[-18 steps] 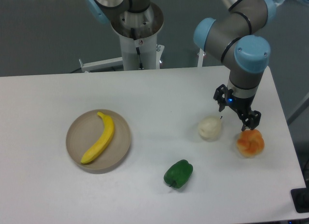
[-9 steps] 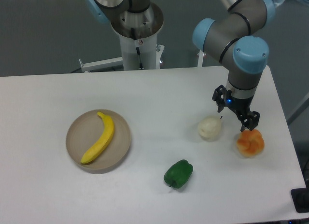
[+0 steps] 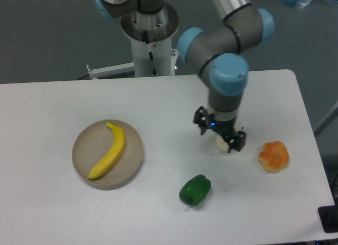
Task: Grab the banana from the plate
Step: 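Move the open gripper over to the yellow banana on the plate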
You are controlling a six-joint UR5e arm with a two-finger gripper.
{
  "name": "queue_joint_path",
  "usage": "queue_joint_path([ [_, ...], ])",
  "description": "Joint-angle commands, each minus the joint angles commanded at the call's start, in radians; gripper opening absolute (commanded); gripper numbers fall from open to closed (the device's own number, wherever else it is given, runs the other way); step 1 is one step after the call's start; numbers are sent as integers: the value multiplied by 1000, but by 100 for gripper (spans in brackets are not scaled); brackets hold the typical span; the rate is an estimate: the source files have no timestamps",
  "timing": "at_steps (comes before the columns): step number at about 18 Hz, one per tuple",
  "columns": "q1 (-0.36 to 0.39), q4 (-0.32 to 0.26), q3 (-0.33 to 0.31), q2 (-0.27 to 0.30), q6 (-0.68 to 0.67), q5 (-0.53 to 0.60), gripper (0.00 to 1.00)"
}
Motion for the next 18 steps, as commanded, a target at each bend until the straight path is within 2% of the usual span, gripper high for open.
queue_joint_path([
  [7,-130,8,-2,-31,-264,1,100],
  [12,-224,11,-43,-34,-382,5,100],
  [15,-304,41,-57,-67,-448,5,100],
  [18,-341,48,-64,-83,-484,5,100],
])
